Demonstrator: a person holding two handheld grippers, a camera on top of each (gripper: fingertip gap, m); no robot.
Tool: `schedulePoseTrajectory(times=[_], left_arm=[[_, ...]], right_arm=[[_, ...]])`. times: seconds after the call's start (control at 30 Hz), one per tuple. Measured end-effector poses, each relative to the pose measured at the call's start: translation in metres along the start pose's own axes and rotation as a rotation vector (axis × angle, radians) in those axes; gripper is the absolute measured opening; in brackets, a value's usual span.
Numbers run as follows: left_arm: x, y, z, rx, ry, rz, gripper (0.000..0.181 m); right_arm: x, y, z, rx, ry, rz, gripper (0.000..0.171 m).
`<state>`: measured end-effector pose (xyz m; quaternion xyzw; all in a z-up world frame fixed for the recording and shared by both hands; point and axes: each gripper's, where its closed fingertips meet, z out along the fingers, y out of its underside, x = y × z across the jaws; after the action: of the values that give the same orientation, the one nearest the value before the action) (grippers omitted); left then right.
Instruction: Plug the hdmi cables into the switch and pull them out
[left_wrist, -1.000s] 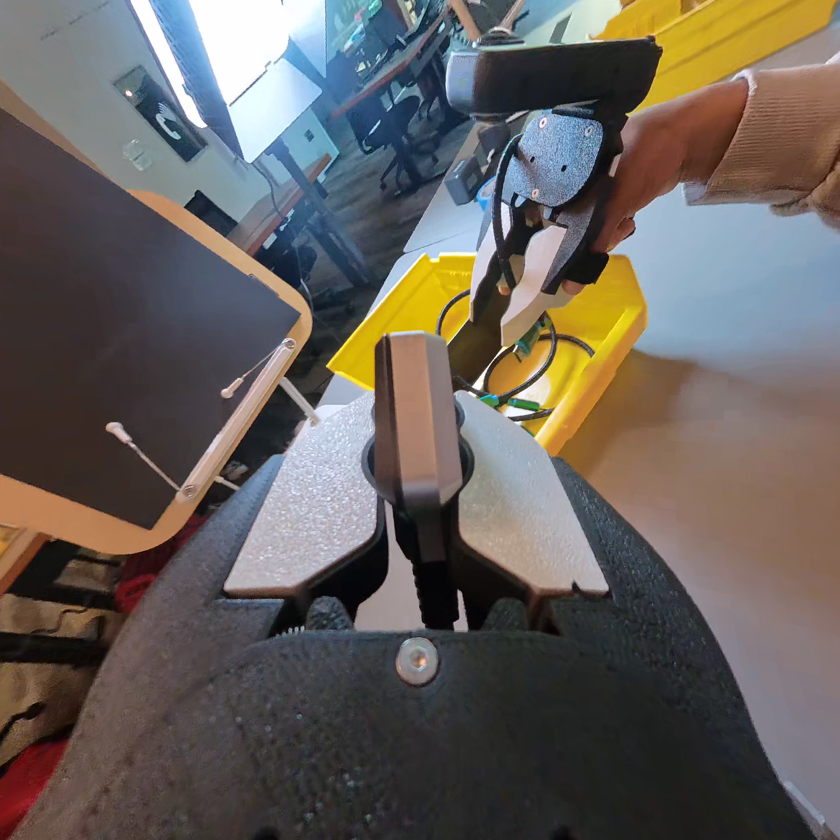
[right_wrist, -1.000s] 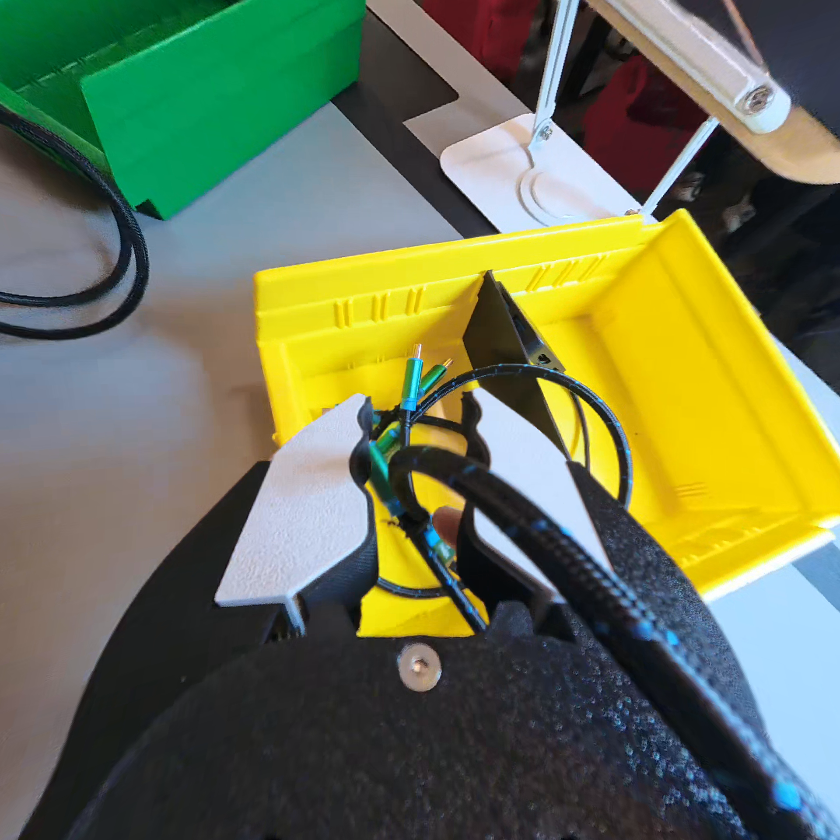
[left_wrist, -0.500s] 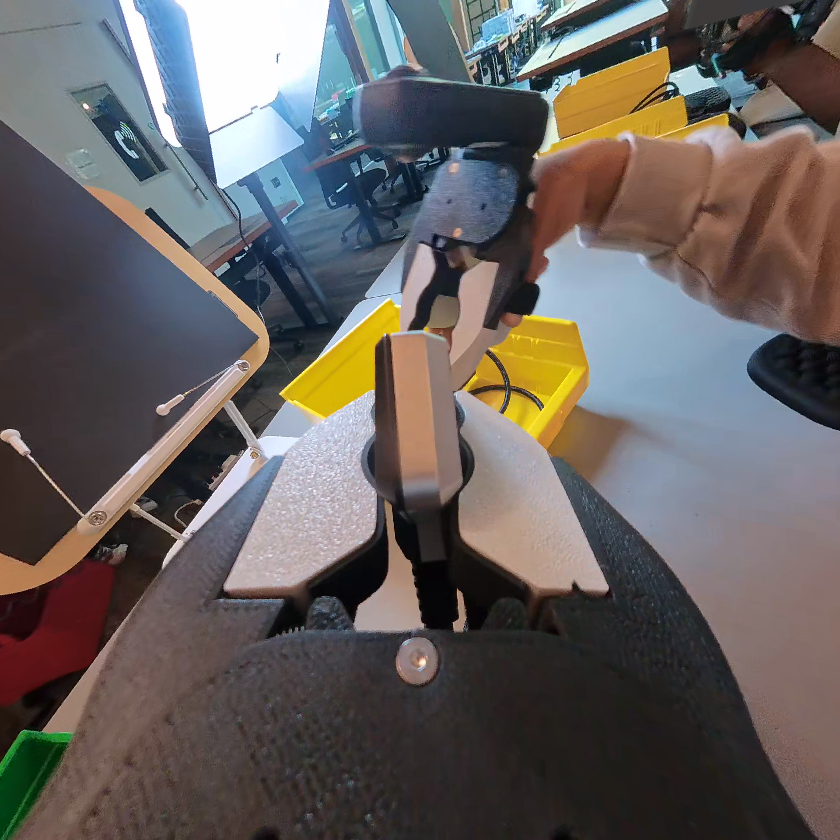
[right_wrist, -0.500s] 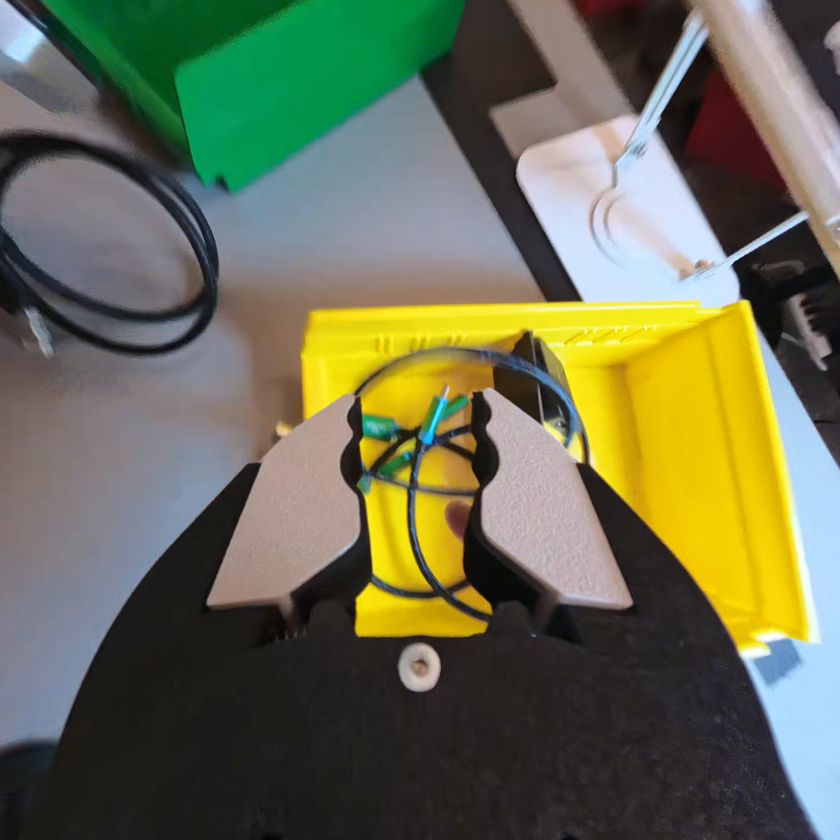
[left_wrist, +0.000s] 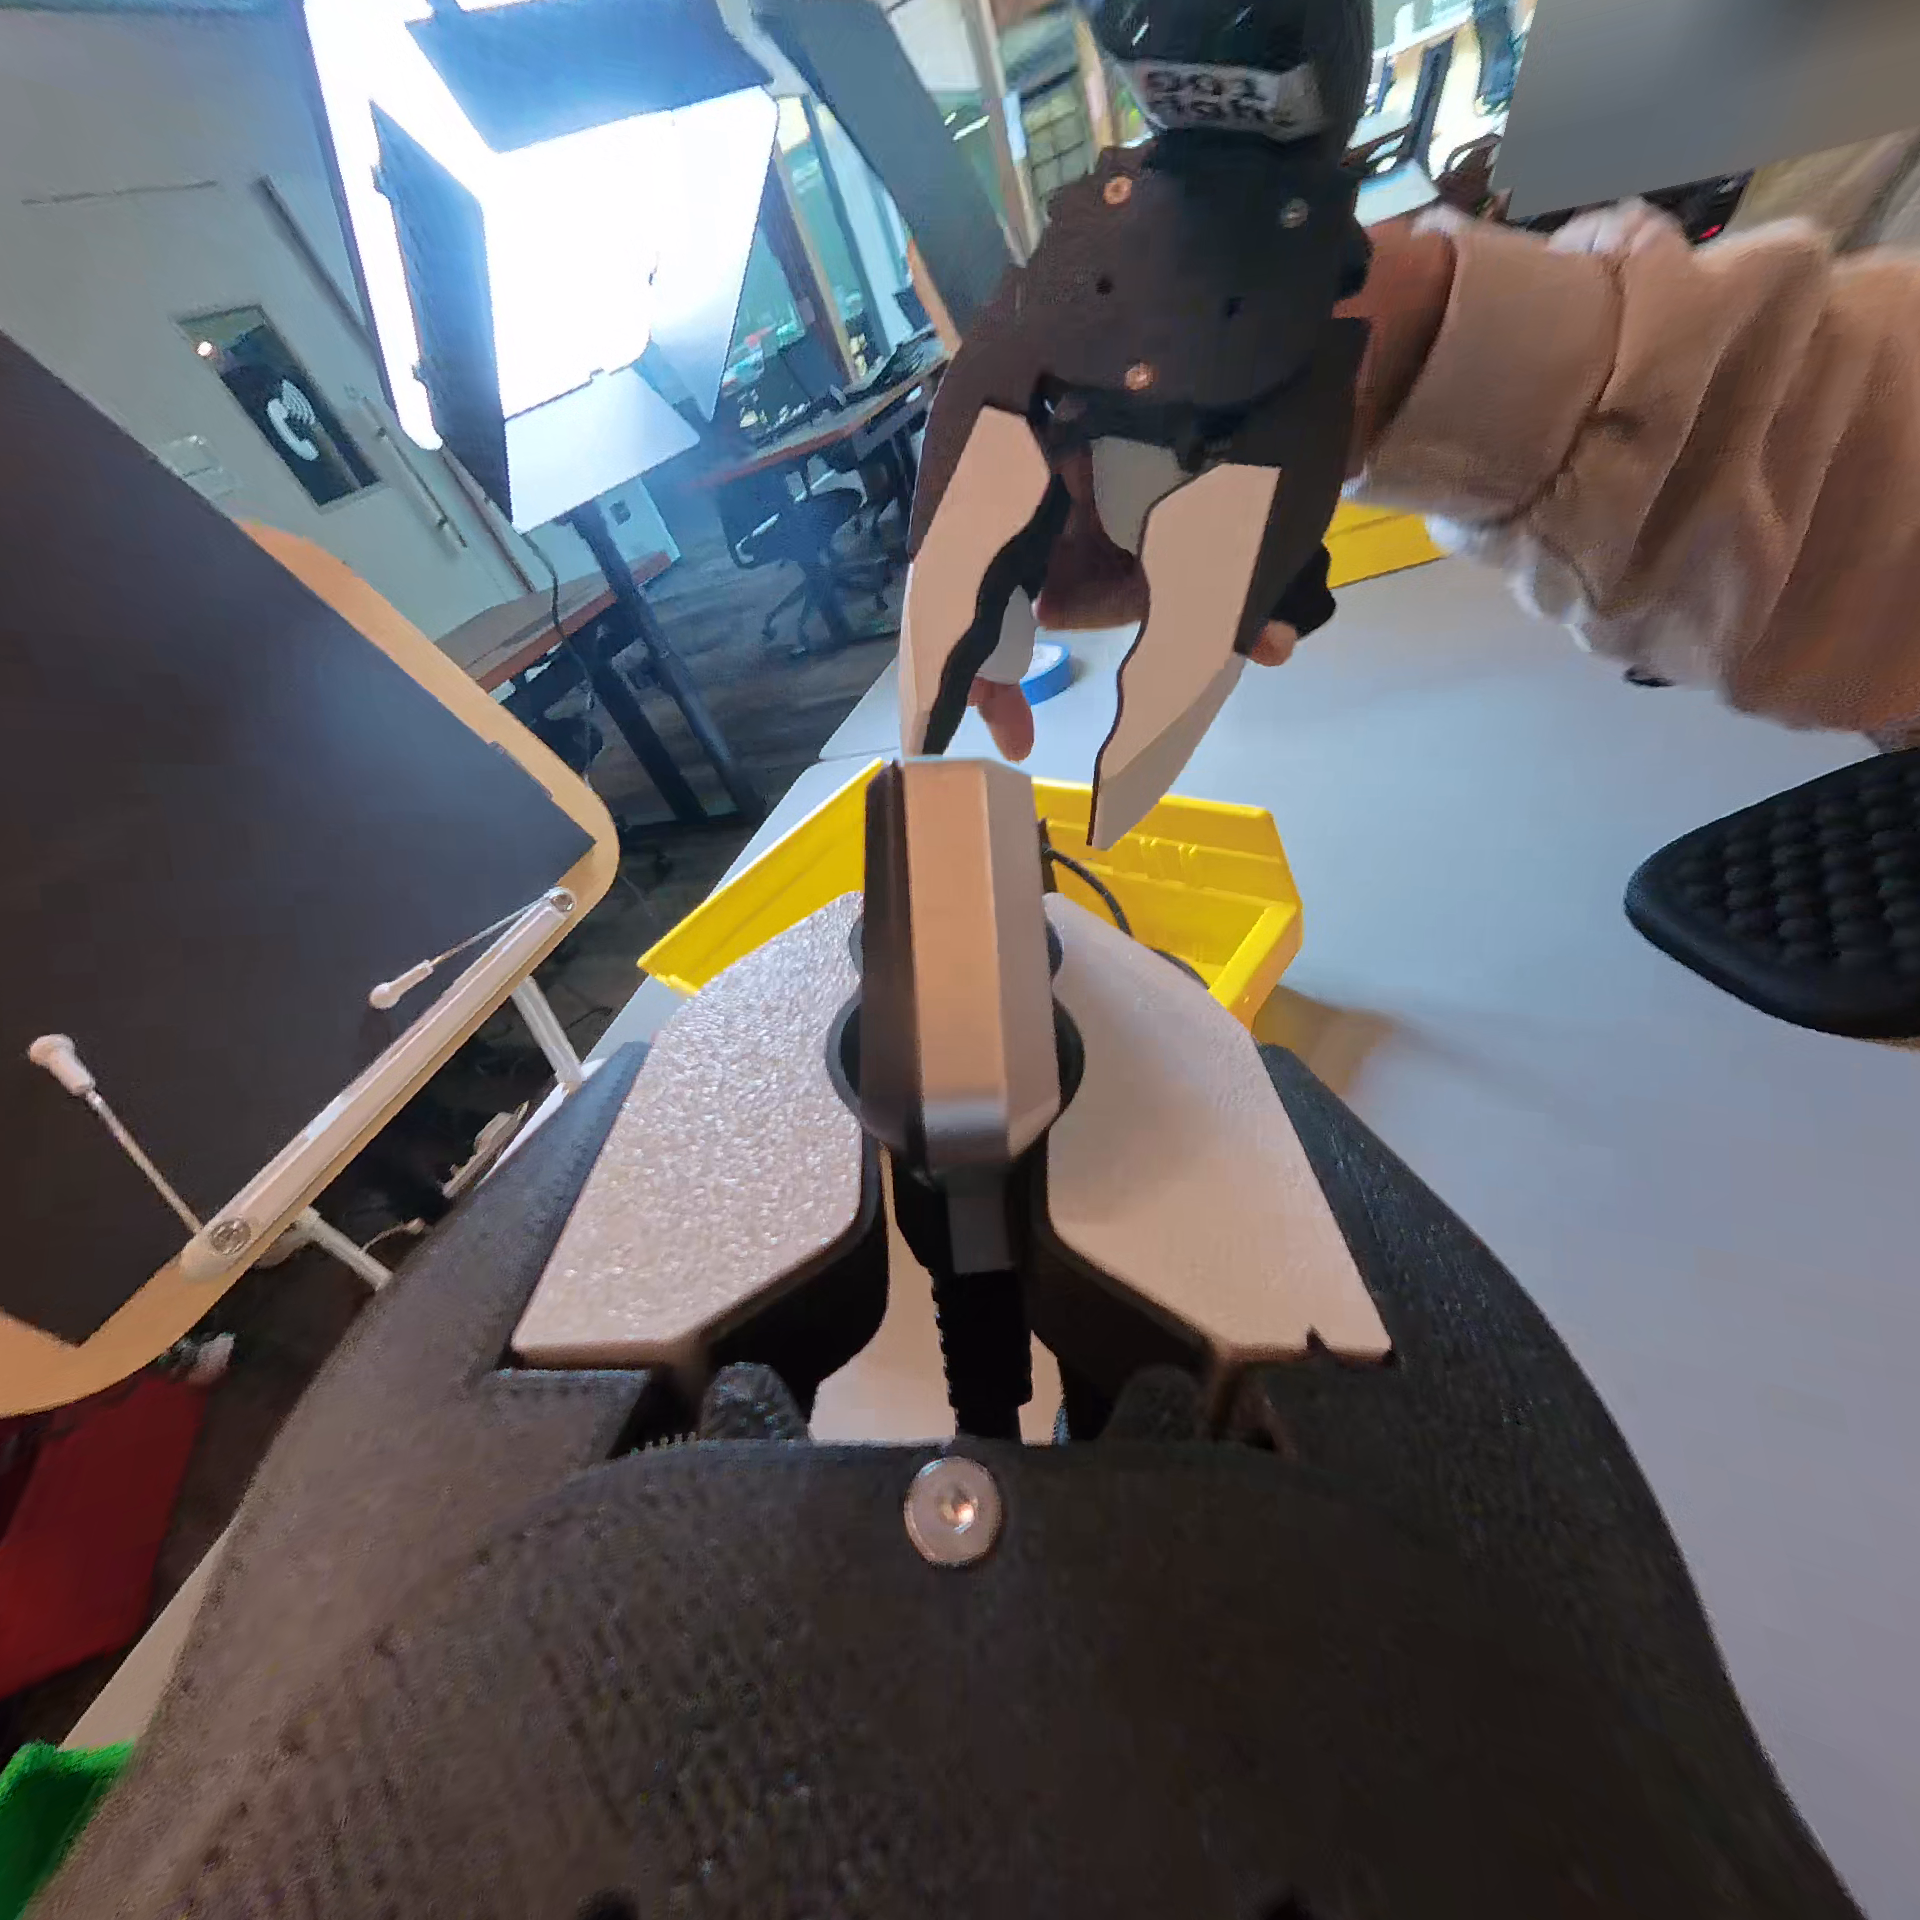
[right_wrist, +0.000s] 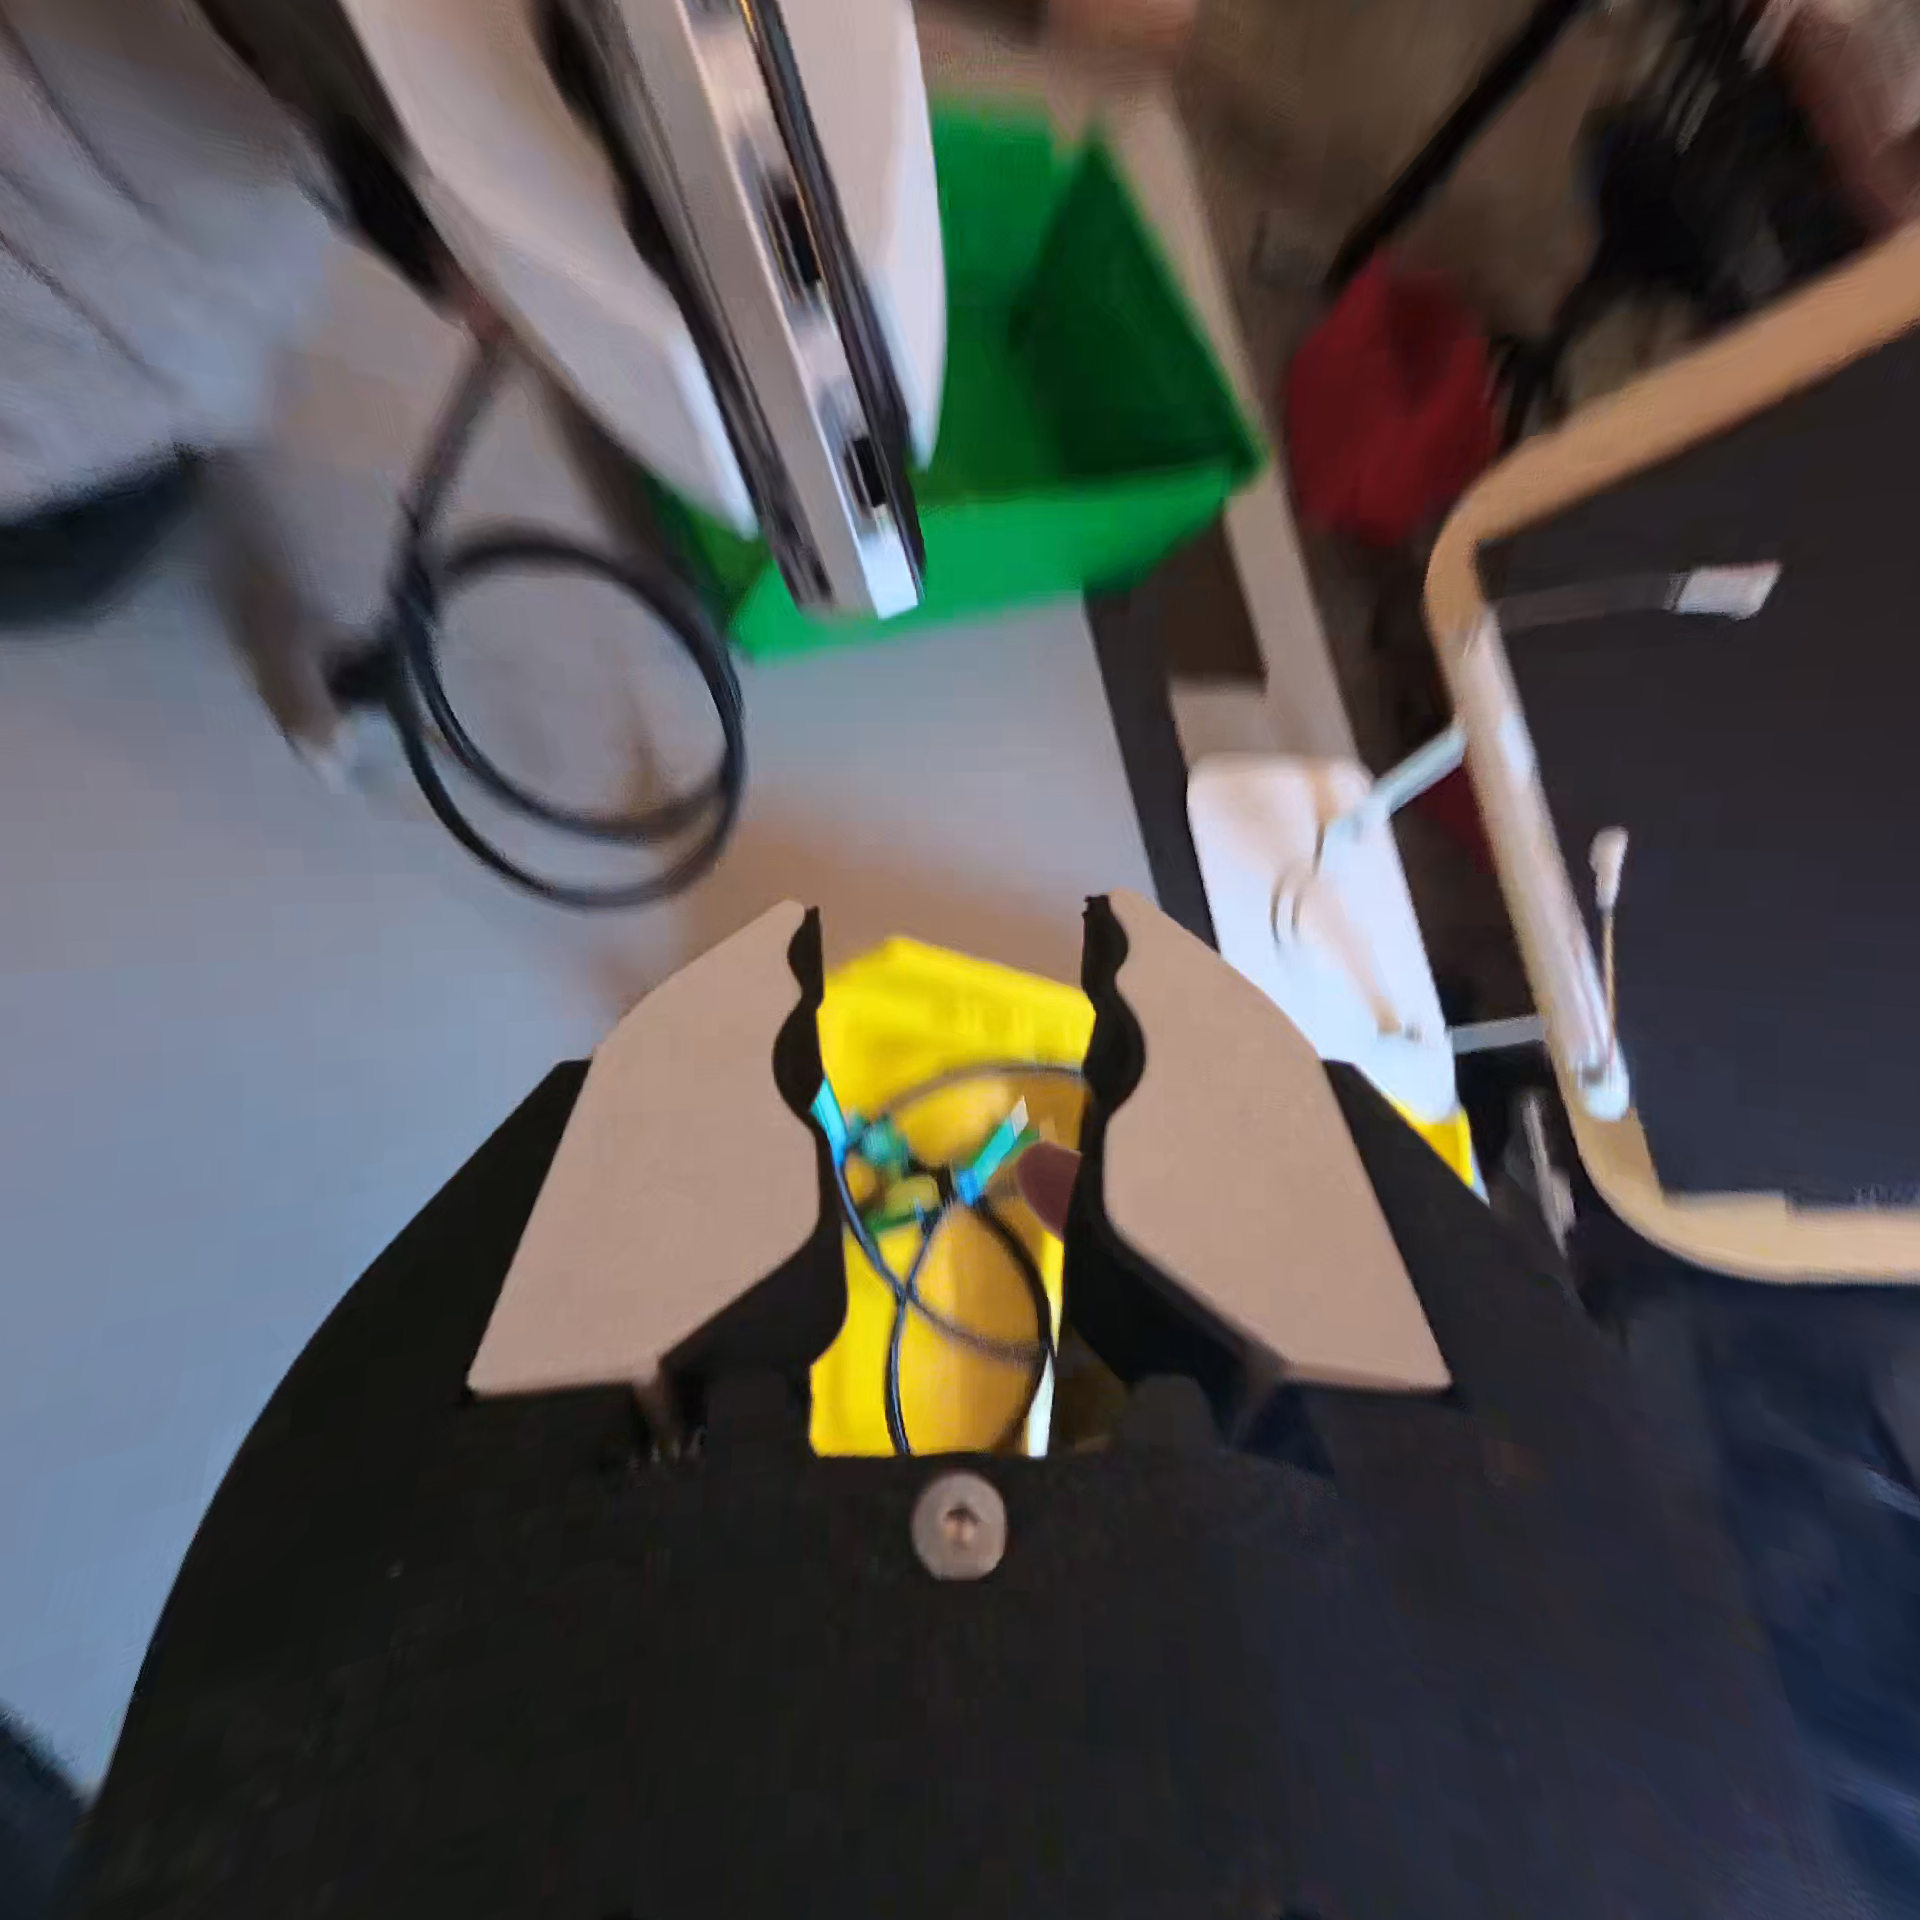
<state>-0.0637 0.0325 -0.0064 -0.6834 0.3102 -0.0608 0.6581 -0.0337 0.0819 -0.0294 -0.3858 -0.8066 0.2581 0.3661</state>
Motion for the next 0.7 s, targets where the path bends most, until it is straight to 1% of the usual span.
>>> schedulePoseTrajectory(times=[0.03, 0.07, 0.1, 0.13, 0.2, 0.23, 0.3, 0.33, 0.37, 0.43, 0.5, 0.6, 0.7], left_arm=[[0.003, -0.004, -0.002, 0.019, 0.017, -0.001, 0.026], [0.007, -0.009, -0.003, 0.036, 0.034, -0.003, 0.026], [0.01, -0.013, -0.004, 0.051, 0.046, 0.001, 0.025], [0.013, -0.016, -0.004, 0.06, 0.058, 0.007, 0.026], [0.023, -0.02, -0.004, 0.062, 0.092, 0.034, 0.025], [0.029, -0.021, -0.004, 0.059, 0.109, 0.056, 0.025], [0.04, -0.028, -0.005, 0.068, 0.142, 0.097, 0.025], [0.04, -0.029, -0.006, 0.059, 0.128, 0.119, 0.025], [0.039, -0.031, -0.009, 0.056, 0.114, 0.141, 0.026], [0.039, -0.038, -0.017, 0.079, 0.108, 0.154, 0.025], [0.033, -0.057, -0.029, 0.157, 0.061, 0.135, 0.025], [0.015, -0.086, -0.059, 0.313, -0.018, 0.078, 0.027], [-0.013, -0.093, -0.088, 0.366, -0.159, 0.061, 0.026]], right_arm=[[-0.008, -0.02, -0.005, 0.118, 0.01, -0.007, 0.048], [-0.014, -0.037, -0.011, 0.223, 0.028, -0.029, 0.048], [-0.021, -0.049, -0.014, 0.282, 0.04, -0.058, 0.046], [-0.026, -0.056, -0.015, 0.297, 0.05, -0.092, 0.047], [-0.033, -0.066, -0.012, 0.279, 0.059, -0.171, 0.046], [-0.036, -0.067, -0.009, 0.241, 0.055, -0.209, 0.045], [-0.042, -0.066, -0.002, 0.163, 0.03, -0.32, 0.032], [-0.046, -0.068, -0.002, 0.151, 0.017, -0.363, 0.024], [-0.047, -0.071, -0.004, 0.154, 0.016, -0.383, 0.022], [-0.052, -0.084, -0.015, 0.174, -0.019, -0.385, 0.021], [-0.042, -0.098, -0.031, 0.143, 0.058, -0.455, 0.02], [-0.023, -0.119, -0.06, 0.066, 0.171, -0.543, 0.02], [0.006, -0.143, -0.101, -0.003, 0.299, -0.588, 0.02]])
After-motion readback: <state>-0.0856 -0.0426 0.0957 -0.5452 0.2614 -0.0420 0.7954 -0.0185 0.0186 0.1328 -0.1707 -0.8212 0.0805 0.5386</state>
